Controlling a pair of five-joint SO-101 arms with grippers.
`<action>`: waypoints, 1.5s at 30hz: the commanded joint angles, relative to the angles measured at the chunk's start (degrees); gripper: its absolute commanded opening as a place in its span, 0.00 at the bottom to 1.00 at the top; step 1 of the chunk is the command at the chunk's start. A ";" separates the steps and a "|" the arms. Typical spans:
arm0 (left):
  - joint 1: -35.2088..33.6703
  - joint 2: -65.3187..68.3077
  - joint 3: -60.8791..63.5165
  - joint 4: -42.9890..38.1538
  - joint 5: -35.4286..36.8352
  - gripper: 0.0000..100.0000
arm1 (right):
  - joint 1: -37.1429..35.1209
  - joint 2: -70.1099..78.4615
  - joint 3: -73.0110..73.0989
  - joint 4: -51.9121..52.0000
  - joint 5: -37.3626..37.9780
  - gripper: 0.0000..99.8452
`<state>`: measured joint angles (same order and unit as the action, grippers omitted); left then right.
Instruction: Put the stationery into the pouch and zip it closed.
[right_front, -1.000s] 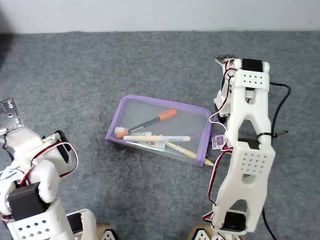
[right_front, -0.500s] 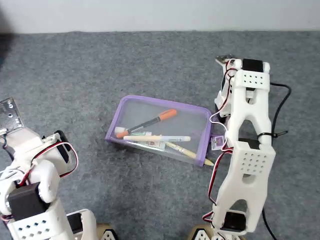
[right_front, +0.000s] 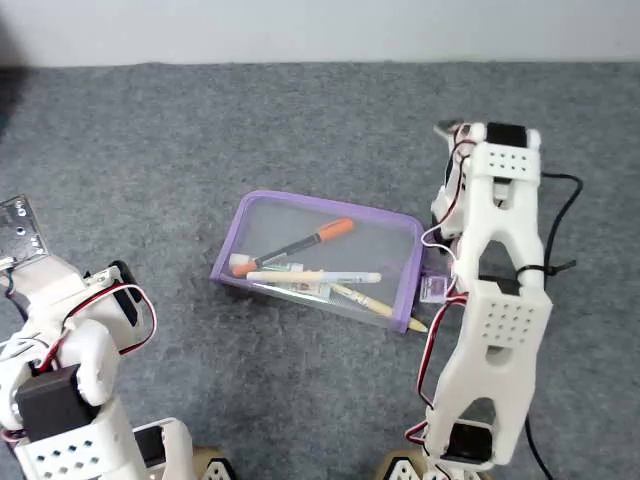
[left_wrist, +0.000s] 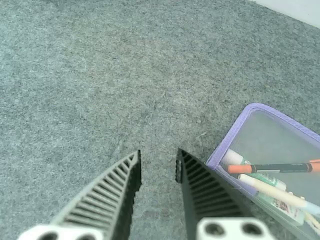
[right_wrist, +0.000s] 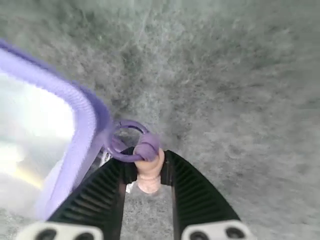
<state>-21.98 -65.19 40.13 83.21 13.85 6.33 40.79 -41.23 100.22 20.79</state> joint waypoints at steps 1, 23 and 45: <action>0.09 -0.09 -1.89 -1.05 0.35 0.11 | 0.04 -12.70 -2.11 2.15 1.76 0.01; 5.54 -0.62 -21.85 1.05 0.18 0.11 | -27.03 -44.62 -2.11 -6.81 11.25 0.01; 8.88 -0.62 -27.47 1.32 1.93 0.11 | -50.07 -45.32 0.09 -11.74 16.62 0.01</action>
<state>-11.96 -65.98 14.73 88.31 13.85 -41.93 -2.90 -41.23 87.21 36.88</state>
